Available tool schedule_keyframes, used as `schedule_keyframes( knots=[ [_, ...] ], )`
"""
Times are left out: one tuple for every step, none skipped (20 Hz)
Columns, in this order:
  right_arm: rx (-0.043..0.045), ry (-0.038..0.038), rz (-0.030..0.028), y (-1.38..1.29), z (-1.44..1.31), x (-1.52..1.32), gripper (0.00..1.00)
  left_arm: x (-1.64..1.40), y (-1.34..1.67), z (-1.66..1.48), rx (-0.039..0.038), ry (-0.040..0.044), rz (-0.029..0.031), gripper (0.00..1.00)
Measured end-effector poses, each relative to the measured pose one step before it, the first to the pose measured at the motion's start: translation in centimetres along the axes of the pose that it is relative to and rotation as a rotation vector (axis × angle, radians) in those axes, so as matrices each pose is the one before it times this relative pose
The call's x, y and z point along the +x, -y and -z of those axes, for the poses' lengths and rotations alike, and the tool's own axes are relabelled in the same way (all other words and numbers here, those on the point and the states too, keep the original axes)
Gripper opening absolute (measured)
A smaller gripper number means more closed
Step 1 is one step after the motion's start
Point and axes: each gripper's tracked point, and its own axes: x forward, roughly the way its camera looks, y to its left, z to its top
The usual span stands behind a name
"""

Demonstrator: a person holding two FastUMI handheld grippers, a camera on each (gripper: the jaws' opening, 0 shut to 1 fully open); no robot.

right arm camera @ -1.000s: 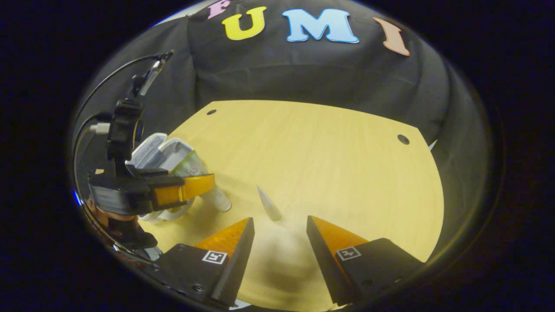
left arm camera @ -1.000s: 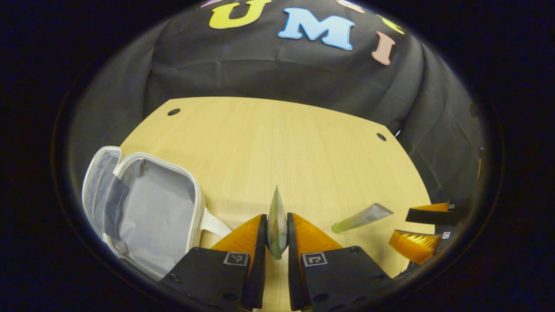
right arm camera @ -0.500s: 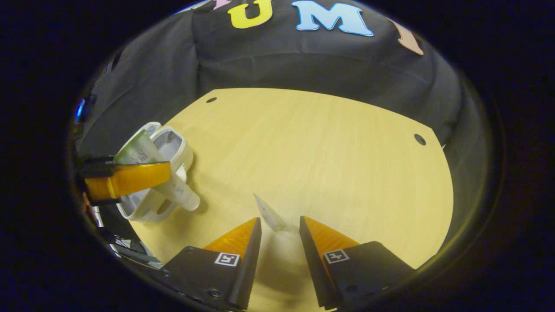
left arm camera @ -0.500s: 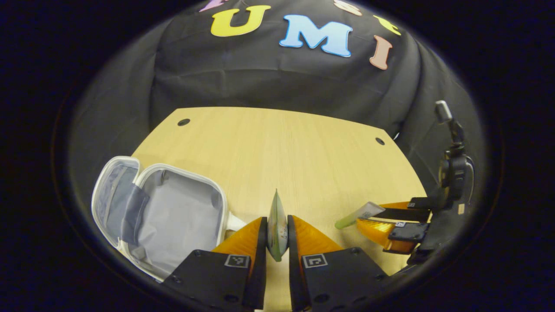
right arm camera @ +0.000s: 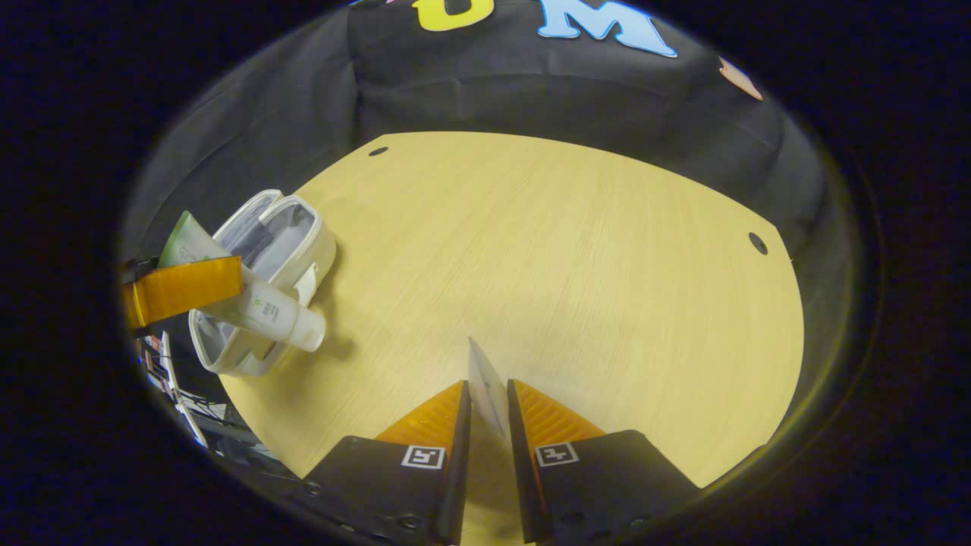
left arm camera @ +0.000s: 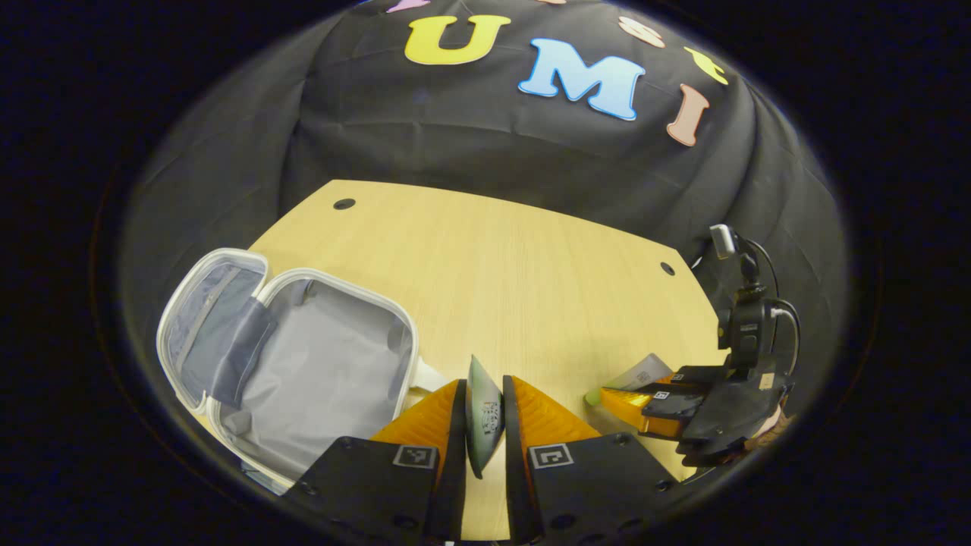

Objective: First open the suitcase, pack the skin care products into it, and then close the suitcase.

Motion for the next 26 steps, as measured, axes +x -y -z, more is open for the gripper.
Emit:
schedule_keyframes(
  knots=[
    [-0.00731,0.01086,-0.00621,-0.683,-0.247,-0.987,0.28,-0.719,-0.117,0.086,-0.01226,0.00408,-0.00121,0.3],
    [-0.00887,0.01516,-0.00768,-0.793,-0.416,-0.963,0.24,-0.971,-0.454,-0.079,0.00149,0.00961,-0.01494,0.27],
    [-0.00796,0.01886,-0.01228,-0.688,-0.356,-1.028,0.24,-0.756,-0.636,-0.319,0.00999,0.01676,-0.02024,0.27],
    [-0.00356,0.01867,-0.01745,-1.086,-0.617,-1.05,0.28,-1.093,-0.647,-0.497,0.0092,0.02411,-0.01379,0.3],
    [-0.00318,0.02021,-0.02003,-1.347,-0.512,-0.654,0.28,-0.879,-0.557,-0.407,0.00109,0.01926,-0.00666,0.3],
    [-0.00564,0.01871,-0.01891,-1.448,-0.671,-0.415,0.28,-0.646,-1.025,-0.298,-0.00385,0.01585,-0.01036,0.3],
    [-0.01169,0.0157,-0.01867,-1.57,-0.56,-0.105,0.28,-0.839,-1.365,-0.472,-0.00895,0.01242,-0.01623,0.3],
    [-0.01372,0.01196,-0.02052,-1.631,-0.828,-0.101,0.28,-0.749,-1.625,-0.521,-0.01073,0.01244,-0.01724,0.3],
    [-0.01106,0.01852,-0.02496,-1.759,-0.97,-0.087,0.31,-0.657,-1.532,-0.381,-0.01581,0.01164,-0.01757,0.3],
    [-0.00954,0.014,-0.03226,-1.974,-1.006,0.092,0.28,-0.584,-1.692,-0.362,-0.01351,0.00906,-0.01431,0.3],
    [-0.00831,0.00524,-0.03659,-2.046,-0.678,0.476,0.28,-0.568,-1.853,-0.504,-0.00859,0.00633,-0.01726,0.33],
    [-0.00766,-0.00233,-0.03861,-2.114,-0.577,0.581,0.28,-0.325,-2.091,-0.123,-0.00502,-0.00041,-0.02284,0.3],
    [-0.00619,0.00182,-0.03504,-1.926,-0.412,0.745,0.28,-0.208,-2.037,0.045,-0.00279,-0.0076,-0.02577,0.3],
    [-0.00168,-0.00726,-0.02641,-1.667,-0.244,1.004,0.28,0.221,-1.542,0.162,-0.00188,-0.00477,-0.01923,0.3],
    [0.00172,-0.01451,-0.02296,-1.371,-0.085,1.242,0.28,0.128,-1.436,0.074,0.00155,-0.00858,-0.01624,0.3],
    [0.00456,-0.02357,-0.02169,-1.206,0.03,1.201,0.28,0.445,-1.151,0.185,0.0055,-0.01275,-0.01628,0.33],
    [0.00555,-0.02964,-0.02177,-1.272,0.514,1.454,0.28,0.375,-1.073,0.166,0.0092,-0.01246,-0.01974,0.33],
    [0.006,-0.0284,-0.01604,-0.992,0.115,1.368,0.28,0.477,-0.734,0.059,0.01092,-0.00664,-0.01142,0.3],
    [0.00663,-0.02867,-0.01259,-0.76,0.535,0.852,0.28,0.52,-0.388,-0.211,0.00446,-0.00263,0.00015,0.33],
    [0.00592,-0.01484,-0.01125,-0.651,0.076,0.524,0.28,0.483,-0.25,-0.238,-0.00241,-0.00935,0.00309,0.3],
    [0.00575,-0.01214,-0.00446,-0.563,0.047,0.474,0.28,0.688,-0.048,-0.64,-0.00352,-0.00328,0.01116,0.3],
    [0.00598,-0.00782,0.0035,0.026,0.09,0.133,0.28,0.886,0.263,-0.836,-0.00206,-0.00358,0.01172,0.32],
    [0.00585,-0.00121,0.01221,0.391,-0.005,0.335,0.28,0.293,0.095,-1.442,0.00705,0.02875,-0.00329,0.31],
    [0.00685,0.01109,0.01399,0.22,-0.315,-0.076,0.28,0.17,0.299,-1.954,0.01472,0.06121,0.00464,0.36],
    [0.00966,0.00714,0.00869,-0.049,-0.14,-0.08,0.24,-0.206,0.496,-1.604,0.01443,0.06738,0.02324,0.36],
    [0.01282,0.00364,0.00455,0.145,-0.273,-0.109,0.28,-0.719,0.308,-0.833,0.01349,0.04087,0.00357,0.57]
  ],
)
